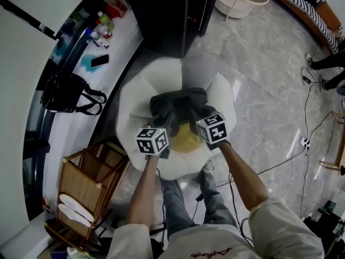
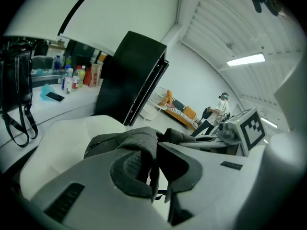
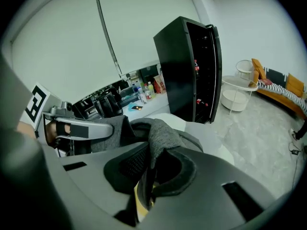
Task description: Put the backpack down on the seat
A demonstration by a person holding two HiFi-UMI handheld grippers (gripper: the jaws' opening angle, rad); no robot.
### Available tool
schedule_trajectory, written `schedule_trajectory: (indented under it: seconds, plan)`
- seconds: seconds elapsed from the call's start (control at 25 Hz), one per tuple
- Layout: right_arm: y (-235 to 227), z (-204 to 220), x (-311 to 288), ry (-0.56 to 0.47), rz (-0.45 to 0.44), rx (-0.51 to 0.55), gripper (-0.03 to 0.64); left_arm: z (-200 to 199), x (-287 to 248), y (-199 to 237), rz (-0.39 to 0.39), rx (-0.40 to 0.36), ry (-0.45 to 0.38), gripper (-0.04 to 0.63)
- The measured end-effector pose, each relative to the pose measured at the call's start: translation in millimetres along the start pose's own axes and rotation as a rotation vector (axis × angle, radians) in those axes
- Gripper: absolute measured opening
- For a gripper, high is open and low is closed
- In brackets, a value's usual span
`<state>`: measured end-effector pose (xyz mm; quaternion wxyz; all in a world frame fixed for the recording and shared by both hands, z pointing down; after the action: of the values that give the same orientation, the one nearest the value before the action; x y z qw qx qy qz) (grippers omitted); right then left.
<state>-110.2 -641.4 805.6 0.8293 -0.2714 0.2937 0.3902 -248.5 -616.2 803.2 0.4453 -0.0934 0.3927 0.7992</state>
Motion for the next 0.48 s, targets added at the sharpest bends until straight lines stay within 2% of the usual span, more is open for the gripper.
schedule_trajectory:
  seconds: [0.16, 0.48]
  plan:
    - [-2.5, 18.5, -18.5, 0.028, -0.003, 0.012, 0.049, 16.9, -14.3, 12.2, -0.021, -0.017, 0.042, 0.054]
    - [-2.6, 44.6, -27.3, 0.06, -0.007, 0.005, 0.051, 22.5, -19.3, 18.9, -0.042, -0.076, 0.09, 0.055]
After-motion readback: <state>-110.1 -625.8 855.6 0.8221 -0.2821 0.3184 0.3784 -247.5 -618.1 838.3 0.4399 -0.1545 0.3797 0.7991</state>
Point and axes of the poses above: the fingertips, and each gripper's own axes: x backward along the fingers, y to its left, z out of its underside, the point moved 5 cm from there along x, backward along the fingers, and after that the axes turned 1 degree about z, right-handed, at the moved point
